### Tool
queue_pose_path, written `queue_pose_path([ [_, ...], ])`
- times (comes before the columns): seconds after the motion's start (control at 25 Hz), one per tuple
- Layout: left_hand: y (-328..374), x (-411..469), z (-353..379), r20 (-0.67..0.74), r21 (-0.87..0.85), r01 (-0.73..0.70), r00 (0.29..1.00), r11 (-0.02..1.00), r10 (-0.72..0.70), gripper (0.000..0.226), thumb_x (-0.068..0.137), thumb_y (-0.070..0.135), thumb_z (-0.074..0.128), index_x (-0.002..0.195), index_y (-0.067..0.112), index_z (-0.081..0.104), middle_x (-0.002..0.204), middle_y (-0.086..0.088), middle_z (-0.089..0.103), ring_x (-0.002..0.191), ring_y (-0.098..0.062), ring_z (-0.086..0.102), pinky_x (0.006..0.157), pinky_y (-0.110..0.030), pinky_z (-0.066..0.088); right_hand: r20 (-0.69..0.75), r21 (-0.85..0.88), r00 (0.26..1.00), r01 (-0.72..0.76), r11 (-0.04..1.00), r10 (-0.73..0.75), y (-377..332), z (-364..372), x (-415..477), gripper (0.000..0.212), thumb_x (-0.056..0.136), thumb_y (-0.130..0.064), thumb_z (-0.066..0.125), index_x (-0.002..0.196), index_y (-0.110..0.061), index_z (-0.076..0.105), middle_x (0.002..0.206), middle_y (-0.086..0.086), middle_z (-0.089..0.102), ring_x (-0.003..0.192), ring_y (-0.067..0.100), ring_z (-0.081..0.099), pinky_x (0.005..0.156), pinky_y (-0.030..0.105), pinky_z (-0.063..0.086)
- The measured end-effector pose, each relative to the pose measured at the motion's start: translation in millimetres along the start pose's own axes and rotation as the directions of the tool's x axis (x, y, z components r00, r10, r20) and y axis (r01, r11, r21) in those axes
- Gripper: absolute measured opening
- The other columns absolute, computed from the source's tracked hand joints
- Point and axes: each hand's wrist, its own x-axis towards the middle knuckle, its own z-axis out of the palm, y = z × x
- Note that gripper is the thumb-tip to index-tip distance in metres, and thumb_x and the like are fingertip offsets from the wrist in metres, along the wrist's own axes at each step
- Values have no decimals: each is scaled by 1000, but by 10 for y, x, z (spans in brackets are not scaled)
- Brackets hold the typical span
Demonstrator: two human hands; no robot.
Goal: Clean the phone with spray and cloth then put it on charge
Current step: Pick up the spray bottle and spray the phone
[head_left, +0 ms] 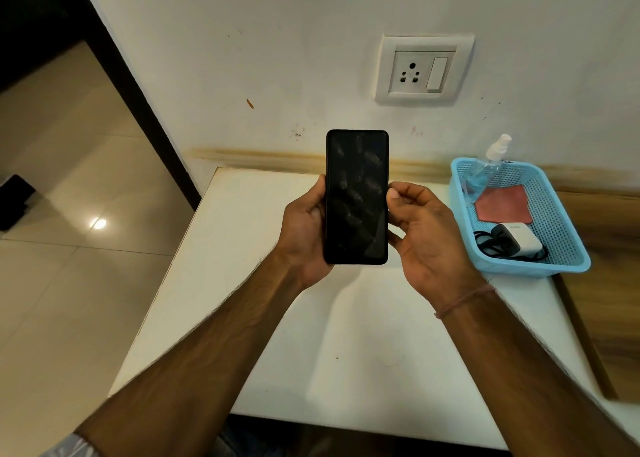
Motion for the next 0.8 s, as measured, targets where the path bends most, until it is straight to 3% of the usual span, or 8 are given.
queue_pose_path([
  [0.08, 1, 19, -37, 40, -21, 26, 999, 999, -25, 58, 103, 58, 32, 124, 22, 72, 129, -10, 69, 115, -29, 68, 90, -43, 57, -25, -26, 1000, -17, 1000, 16, -19, 1, 24, 2, 92, -18, 63, 94, -18, 62, 105, 9, 70, 96, 27, 68, 88, 43, 56],
  [0.28, -26, 33, -85, 133, -108, 71, 990, 992, -56, 62, 103, 60, 30, 130, 20, 68, 134, -13, 65, 122, -34, 63, 95, -49, 56, -46, -68, 999, -18, 998, 15, -38, -56, 51, 15, 89, -22, 67, 98, -16, 57, 104, 11, 69, 92, 26, 70, 81, 39, 58],
  [0.4, -11, 31, -88, 251, -159, 99, 966, 982, -57, 65, 104, 57, 29, 145, 11, 52, 150, -21, 49, 137, -44, 47, 116, -58, 33, -159, -120, 977, 127, 985, -145, -171, -233, 141, 14, 89, -18, 68, 98, -19, 56, 97, 6, 66, 79, 20, 66, 69, 32, 55],
  [0.48, 15, 33, -89, 310, -174, 138, 947, 975, -78, 66, 104, 55, 30, 148, 8, 46, 154, -23, 41, 141, -47, 39, 119, -60, 25, -300, -177, 903, 265, 948, -308, -326, -452, 259, 17, 88, -21, 69, 96, -22, 53, 93, 2, 63, 70, 15, 63, 66, 32, 53],
  [0.56, 21, 53, -106, 327, -172, 162, 940, 972, -99, 68, 104, 57, 30, 148, 8, 47, 153, -22, 44, 140, -46, 41, 118, -61, 27, -401, -392, 786, 316, 864, -470, -449, -725, 383, 29, 83, -34, 71, 101, -24, 51, 96, -7, 61, 80, 12, 64, 78, 36, 55],
  [0.64, 1, 66, -117, 338, -174, 185, 934, 967, -118, 72, 102, 62, 30, 147, 8, 48, 148, -20, 51, 131, -43, 51, 116, -60, 33, -371, -659, 707, 256, 707, -602, -501, -1014, 516, 46, 80, -35, 74, 114, -22, 47, 113, -3, 55, 100, 16, 58, 93, 36, 51],
  [0.72, 2, 67, -110, 350, -181, 187, 930, 965, -115, 75, 101, 65, 31, 145, 7, 51, 142, -19, 56, 123, -39, 58, 112, -58, 39, -306, -790, 726, 168, 590, -616, -482, -1212, 675, 63, 76, -26, 79, 127, -15, 43, 128, 10, 47, 115, 27, 50, 96, 29, 39],
  [0.8, 20, 60, -106, 354, -177, 176, 929, 968, -104, 74, 100, 65, 34, 143, 8, 54, 139, -18, 59, 118, -38, 61, 107, -55, 45, -248, -814, 807, 127, 566, -536, -423, -1304, 832, 75, 75, -23, 81, 134, -14, 36, 132, 15, 46, 119, 30, 48, 91, 27, 36],
])
